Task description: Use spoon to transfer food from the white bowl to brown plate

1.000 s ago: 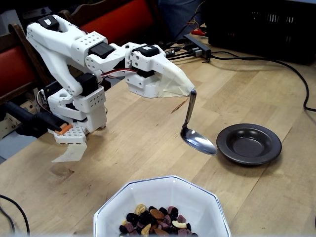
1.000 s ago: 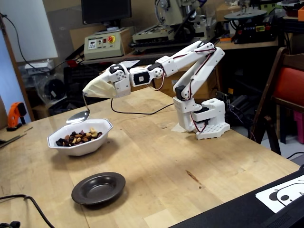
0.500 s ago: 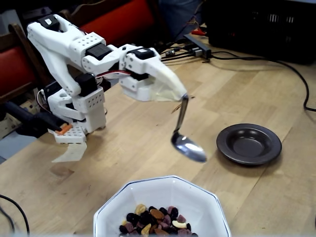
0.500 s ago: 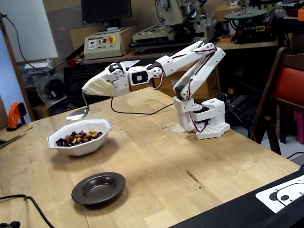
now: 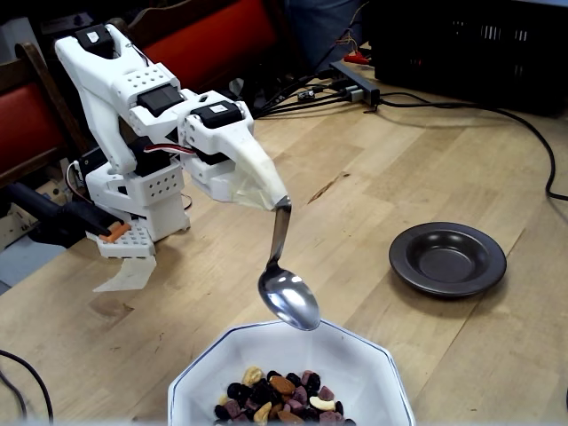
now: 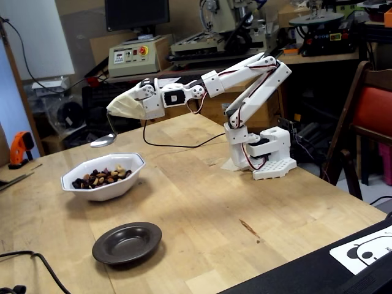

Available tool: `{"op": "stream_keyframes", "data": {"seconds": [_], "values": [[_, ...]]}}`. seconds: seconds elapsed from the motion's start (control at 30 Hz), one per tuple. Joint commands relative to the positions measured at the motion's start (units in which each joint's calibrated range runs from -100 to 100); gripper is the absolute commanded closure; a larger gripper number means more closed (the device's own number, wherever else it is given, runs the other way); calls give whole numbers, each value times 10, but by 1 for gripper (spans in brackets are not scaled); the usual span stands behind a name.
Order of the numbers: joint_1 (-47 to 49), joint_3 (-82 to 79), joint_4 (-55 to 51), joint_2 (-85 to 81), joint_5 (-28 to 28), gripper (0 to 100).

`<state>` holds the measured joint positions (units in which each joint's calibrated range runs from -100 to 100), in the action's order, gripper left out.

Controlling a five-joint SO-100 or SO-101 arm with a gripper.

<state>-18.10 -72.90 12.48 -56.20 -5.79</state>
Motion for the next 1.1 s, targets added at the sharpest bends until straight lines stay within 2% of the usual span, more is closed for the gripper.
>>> {"op": "stream_keyframes", "data": {"seconds": [0.0, 0.37, 0.6, 0.8, 1.07], "values": [[-25, 9, 14, -3, 5, 97], [-52, 9, 14, -3, 7, 97], [-53, 9, 13, -3, 52, 97], [-55, 9, 13, -3, 56, 97], [-123, 9, 13, -3, 56, 97]]}}
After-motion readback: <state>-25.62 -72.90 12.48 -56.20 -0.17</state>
